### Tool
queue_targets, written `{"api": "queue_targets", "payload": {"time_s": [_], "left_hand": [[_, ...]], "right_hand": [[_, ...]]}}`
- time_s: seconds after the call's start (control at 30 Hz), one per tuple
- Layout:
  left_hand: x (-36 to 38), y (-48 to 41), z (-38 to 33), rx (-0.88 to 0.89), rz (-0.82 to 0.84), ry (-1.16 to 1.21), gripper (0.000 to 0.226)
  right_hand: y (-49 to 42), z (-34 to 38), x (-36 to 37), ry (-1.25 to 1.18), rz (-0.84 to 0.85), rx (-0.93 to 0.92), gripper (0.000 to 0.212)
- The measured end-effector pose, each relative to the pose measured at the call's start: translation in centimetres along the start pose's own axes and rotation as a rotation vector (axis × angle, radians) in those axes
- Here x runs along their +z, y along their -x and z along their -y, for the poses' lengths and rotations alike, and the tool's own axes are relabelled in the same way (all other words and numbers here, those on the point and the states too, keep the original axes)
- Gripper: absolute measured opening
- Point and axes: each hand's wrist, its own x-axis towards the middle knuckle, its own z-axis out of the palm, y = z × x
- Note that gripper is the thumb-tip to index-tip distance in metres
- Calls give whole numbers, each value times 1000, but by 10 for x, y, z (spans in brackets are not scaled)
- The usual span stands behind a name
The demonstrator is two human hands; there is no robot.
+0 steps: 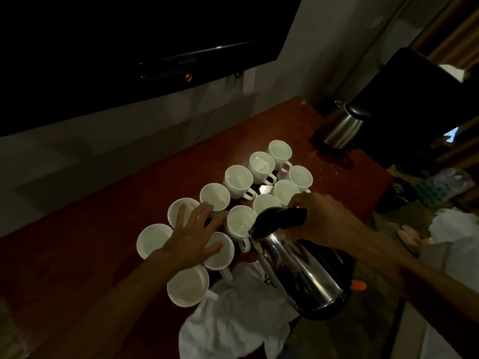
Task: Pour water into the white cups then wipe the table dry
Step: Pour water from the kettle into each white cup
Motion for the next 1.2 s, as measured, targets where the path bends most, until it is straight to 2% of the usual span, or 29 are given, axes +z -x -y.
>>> {"api": "queue_targets", "payload": {"time_s": [0.47,0.77,1.2], "left_hand": [[-3,0,-1,-6,23,-34,79],[-1,0,0,-8,14,-53,79],[-3,2,-2,-11,17,-33,78]], "right_hand": [[-6,8,-4,16,-40,-29,48],[-15,10,-5,35,-4,-3,56],[-22,17,-15,85,24,-17,57]]}}
